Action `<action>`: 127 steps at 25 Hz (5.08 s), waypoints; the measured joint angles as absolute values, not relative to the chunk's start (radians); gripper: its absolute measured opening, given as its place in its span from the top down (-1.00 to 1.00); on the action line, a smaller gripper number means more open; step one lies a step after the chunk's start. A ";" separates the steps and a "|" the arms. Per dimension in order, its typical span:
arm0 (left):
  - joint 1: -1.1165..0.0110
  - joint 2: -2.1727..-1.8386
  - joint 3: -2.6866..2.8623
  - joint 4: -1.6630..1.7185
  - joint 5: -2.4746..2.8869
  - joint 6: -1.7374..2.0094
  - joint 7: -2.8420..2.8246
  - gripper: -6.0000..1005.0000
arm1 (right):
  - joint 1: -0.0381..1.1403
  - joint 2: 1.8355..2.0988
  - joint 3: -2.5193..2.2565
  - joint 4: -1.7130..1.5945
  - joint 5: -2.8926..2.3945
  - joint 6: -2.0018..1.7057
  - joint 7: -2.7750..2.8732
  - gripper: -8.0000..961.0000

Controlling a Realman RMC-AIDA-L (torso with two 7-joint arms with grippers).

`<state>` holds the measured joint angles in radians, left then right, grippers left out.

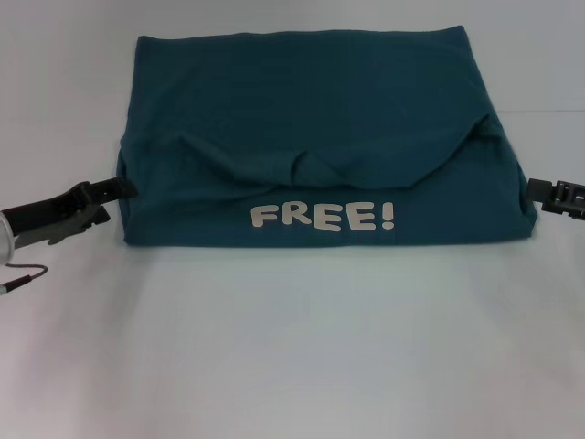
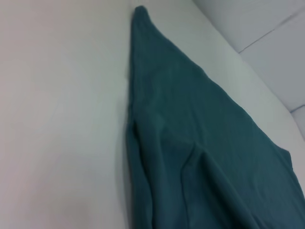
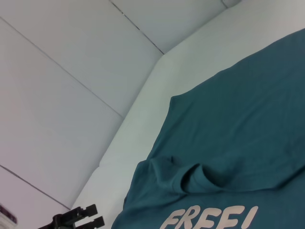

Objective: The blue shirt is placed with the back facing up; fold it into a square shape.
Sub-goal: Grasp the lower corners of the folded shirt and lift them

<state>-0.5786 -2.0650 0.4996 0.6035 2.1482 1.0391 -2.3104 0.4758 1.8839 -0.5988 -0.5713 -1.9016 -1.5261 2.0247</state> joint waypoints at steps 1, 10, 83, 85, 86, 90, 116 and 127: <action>-0.581 -2.067 0.502 0.601 2.145 1.035 -2.288 -0.50 | 0.476 1.884 -0.597 -0.571 -1.902 -1.527 2.021 -0.93; -0.613 -2.055 0.523 0.529 2.152 1.003 -2.176 -0.50 | 0.484 1.885 -0.595 -0.571 -1.901 -1.523 2.010 -0.93; -0.646 -2.039 0.568 0.577 2.175 1.066 -2.275 0.94 | 0.742 1.881 -0.667 -0.628 -2.508 -1.210 2.422 -0.83; -0.647 -2.040 0.568 0.576 2.175 1.060 -2.275 0.94 | 0.743 1.890 -0.676 -0.614 -2.508 -1.181 2.423 -0.83; -0.648 -2.040 0.568 0.575 2.175 1.058 -2.274 0.94 | 0.744 1.892 -0.678 -0.604 -2.509 -1.168 2.423 -0.83; -0.652 -2.043 0.568 0.572 2.175 1.048 -2.273 0.94 | 0.752 1.908 -0.682 -0.577 -2.508 -1.117 2.423 -0.82; -0.645 -2.046 0.567 0.566 2.173 1.022 -2.267 0.94 | 0.773 1.926 -0.686 -0.501 -2.505 -1.032 2.474 -0.71; -0.645 -2.049 0.568 0.566 2.175 1.021 -2.267 0.94 | 0.772 1.919 -0.687 -0.494 -2.508 -1.011 2.474 0.16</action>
<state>-0.6448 -2.0492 0.5675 0.5660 2.1747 1.0211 -2.2672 0.7722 1.9195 -0.6866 -0.4937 -2.5076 -1.0107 2.4744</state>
